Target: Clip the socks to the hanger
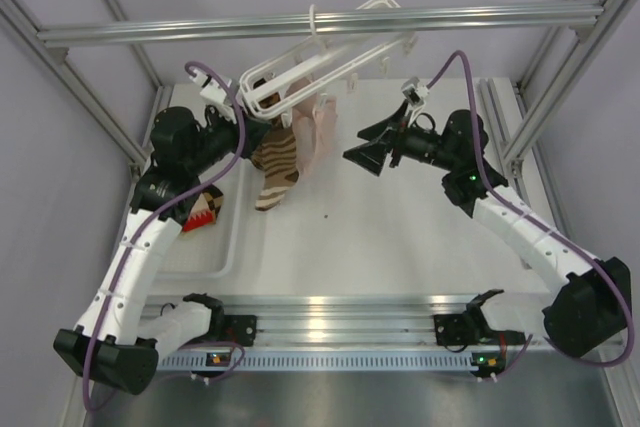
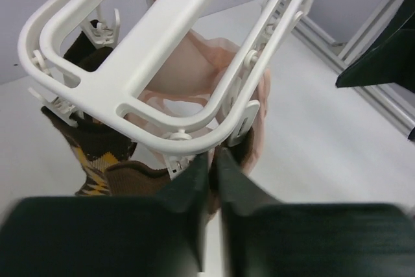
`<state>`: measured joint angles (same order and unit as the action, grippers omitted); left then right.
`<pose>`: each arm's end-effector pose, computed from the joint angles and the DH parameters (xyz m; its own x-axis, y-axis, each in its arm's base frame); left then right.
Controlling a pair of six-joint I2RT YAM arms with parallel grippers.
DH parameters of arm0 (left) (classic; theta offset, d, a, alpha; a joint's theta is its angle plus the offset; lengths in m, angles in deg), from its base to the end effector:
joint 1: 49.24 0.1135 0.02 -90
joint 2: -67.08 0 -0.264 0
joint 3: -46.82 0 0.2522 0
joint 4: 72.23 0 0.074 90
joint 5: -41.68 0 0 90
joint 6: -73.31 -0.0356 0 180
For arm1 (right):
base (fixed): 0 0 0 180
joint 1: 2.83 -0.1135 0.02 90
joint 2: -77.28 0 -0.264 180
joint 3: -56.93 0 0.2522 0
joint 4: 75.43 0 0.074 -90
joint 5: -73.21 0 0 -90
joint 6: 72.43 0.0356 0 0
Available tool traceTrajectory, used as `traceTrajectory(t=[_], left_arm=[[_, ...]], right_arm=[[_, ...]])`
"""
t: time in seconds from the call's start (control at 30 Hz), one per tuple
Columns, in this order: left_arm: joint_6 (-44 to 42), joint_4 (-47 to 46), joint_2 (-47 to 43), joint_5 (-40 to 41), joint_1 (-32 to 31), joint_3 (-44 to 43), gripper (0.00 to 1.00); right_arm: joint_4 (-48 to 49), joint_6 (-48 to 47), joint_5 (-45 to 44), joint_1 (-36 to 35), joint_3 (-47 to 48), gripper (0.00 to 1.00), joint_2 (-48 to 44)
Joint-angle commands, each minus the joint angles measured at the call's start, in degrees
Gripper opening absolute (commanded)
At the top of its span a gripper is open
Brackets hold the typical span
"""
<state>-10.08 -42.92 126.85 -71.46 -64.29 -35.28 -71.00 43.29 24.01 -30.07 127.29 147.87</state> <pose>0.2149 -0.0723 0.4244 -0.1874 -0.0592 -0.9805 0.5979 0.7851 -0.1617 0.2429 0.1512 0.3689 -0.3431 0.1928 -0.9193 -0.8624 0.3231 0.3897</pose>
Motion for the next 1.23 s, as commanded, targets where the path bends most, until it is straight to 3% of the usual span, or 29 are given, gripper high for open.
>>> traceTrajectory(t=[0.0,0.03,0.13,0.17,0.3,0.5,0.67,0.8,0.93,1.2], left_arm=[[1.9,0.0,-0.3,3.5,0.3,-0.5,0.13],[2.1,0.3,-0.2,4.0,0.5,-0.6,0.32],[2.1,1.9,-0.6,4.6,1.0,-0.7,0.56],[1.9,2.2,-1.0,4.5,1.1,-0.5,0.74],[-0.2,5.1,-4.5,2.1,2.4,0.5,0.97],[-9.1,18.4,-9.1,-0.9,9.0,0.6,0.98],[-16.0,36.9,-6.6,7.0,10.0,-0.3,0.98],[-11.5,41.4,-5.7,18.4,10.0,-0.3,0.98],[-10.5,37.0,-11.9,20.7,10.0,3.7,0.98],[-6.7,36.3,-13.6,22.6,11.2,3.1,0.98]], right_arm=[[-7.5,-6.2,-5.0,2.6,-0.1,0.91,-3.3],[-8.4,-6.6,-5.5,3.1,-0.3,0.91,-4.4],[-12.4,-9.1,-7.2,4.7,-0.4,0.93,-6.5],[-13.5,-9.7,-7.6,5.1,-0.2,0.94,-7.0],[-20.8,-13.6,-10.7,7.6,0.8,0.98,-10.0],[-36.5,-15.4,-14.0,14.4,4.0,1.0,-13.9],[-44.9,-20.2,-15.3,15.7,3.2,1.0,-17.8],[-45.1,-24.2,-15.2,16.3,-0.6,1.0,-22.6],[-45.4,-24.4,-12.3,18.4,-3.3,1.0,-27.2],[-45.3,-22.6,-8.2,21.4,-4.2,1.0,-30.9]])
